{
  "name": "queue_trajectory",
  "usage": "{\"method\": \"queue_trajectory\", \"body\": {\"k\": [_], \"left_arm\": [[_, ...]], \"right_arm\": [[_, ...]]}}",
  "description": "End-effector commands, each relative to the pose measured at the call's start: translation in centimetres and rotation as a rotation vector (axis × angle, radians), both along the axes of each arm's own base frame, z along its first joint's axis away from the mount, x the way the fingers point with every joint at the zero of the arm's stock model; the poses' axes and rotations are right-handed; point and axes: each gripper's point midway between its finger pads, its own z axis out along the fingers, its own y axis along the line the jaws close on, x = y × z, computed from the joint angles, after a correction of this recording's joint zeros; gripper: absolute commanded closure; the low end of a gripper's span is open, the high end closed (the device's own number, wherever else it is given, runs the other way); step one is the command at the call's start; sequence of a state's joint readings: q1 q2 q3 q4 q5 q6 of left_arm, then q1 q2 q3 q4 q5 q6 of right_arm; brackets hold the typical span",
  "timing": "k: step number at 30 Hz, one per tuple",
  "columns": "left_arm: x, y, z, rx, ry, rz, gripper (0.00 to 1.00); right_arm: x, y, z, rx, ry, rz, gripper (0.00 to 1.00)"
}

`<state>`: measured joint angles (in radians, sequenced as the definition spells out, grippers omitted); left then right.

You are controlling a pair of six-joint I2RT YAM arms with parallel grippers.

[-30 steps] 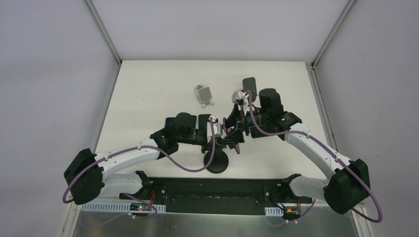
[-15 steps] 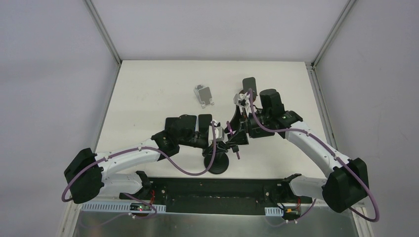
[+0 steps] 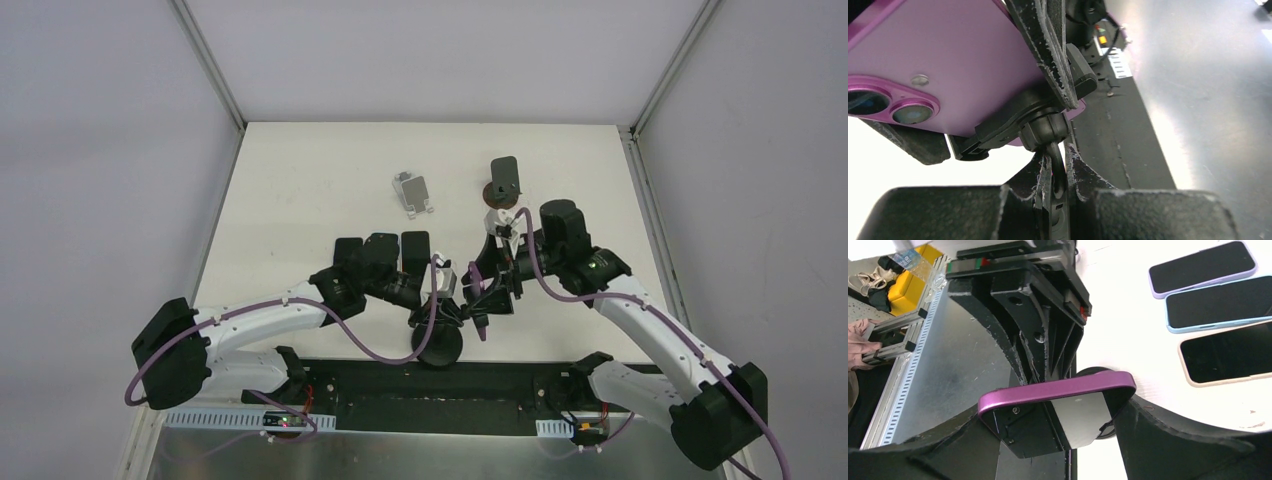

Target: Remove the phone from the phone stand

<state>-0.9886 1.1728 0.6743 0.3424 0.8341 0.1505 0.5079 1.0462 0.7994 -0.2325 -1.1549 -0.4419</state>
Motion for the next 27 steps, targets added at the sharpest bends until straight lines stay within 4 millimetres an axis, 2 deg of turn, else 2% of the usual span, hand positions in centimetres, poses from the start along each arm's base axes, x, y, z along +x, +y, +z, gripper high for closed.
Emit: {"method": "queue_trajectory", "body": {"k": [1,8,16,27], "left_arm": [[-10.8,2.6,7.9,-0.207,0.008,-0.580,1.00],[-10.9,2.9,8.0,-0.204,0.018,-0.598,1.00],[-10.7,2.8,7.7,-0.196,0.025,-0.591,1.00],[-9.8,2.2,7.0,-0.179,0.036,-0.551,1.00]], "right_arm": [[6.5,-0.3,0.9,-0.021,-0.366,-0.230,1.00],[2.8,-0.1,2.5,0.042,-0.318,-0.152,1.00],[-0.5,0.2,4.1,0.103,-0.270,-0.093,1.00],[-2.8,0.1,5.0,0.128,-0.222,-0.059,1.00]]}}
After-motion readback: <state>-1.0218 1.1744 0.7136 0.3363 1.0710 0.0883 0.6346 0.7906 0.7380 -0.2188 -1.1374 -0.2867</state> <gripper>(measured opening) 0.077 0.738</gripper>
